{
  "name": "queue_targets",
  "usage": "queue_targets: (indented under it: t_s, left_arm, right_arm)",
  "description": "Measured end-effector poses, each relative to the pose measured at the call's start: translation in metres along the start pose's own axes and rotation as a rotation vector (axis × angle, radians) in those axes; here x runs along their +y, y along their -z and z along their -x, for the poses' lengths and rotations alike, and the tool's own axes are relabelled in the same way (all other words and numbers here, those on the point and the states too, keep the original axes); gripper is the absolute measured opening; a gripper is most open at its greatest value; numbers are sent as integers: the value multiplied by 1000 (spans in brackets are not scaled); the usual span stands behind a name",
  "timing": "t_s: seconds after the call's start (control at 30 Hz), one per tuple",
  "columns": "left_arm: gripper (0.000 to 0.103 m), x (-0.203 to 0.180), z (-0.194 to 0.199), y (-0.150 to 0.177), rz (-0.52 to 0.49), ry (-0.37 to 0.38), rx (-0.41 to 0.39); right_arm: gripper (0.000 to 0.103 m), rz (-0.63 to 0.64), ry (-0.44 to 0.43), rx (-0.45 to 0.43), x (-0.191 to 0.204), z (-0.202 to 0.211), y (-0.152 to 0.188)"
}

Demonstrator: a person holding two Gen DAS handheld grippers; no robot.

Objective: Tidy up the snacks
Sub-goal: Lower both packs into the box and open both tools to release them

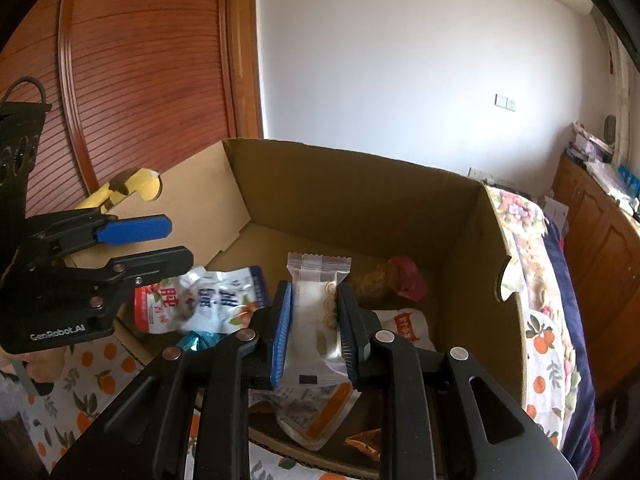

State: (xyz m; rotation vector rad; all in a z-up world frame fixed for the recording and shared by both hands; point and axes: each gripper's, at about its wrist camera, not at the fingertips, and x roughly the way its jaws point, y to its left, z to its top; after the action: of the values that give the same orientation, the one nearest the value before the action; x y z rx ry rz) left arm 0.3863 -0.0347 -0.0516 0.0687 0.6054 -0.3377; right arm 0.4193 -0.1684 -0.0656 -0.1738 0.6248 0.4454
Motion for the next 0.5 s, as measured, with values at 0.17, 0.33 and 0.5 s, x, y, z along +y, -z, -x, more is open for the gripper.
queue_targets:
  t_s: [0.17,0.33,0.5]
  left_arm:
    - [44,1,4,2,1,-7,-3]
    - [44,0,10,2,-1,-10,-12]
    - [44,-4,20,1,-7,-32,-26]
  right_arm:
    - [25,-14,0,5,-1,-1,0]
    - [30,-18,19,1,-2,2,1]
    - [30,-23,34,-22,-1,20,1]
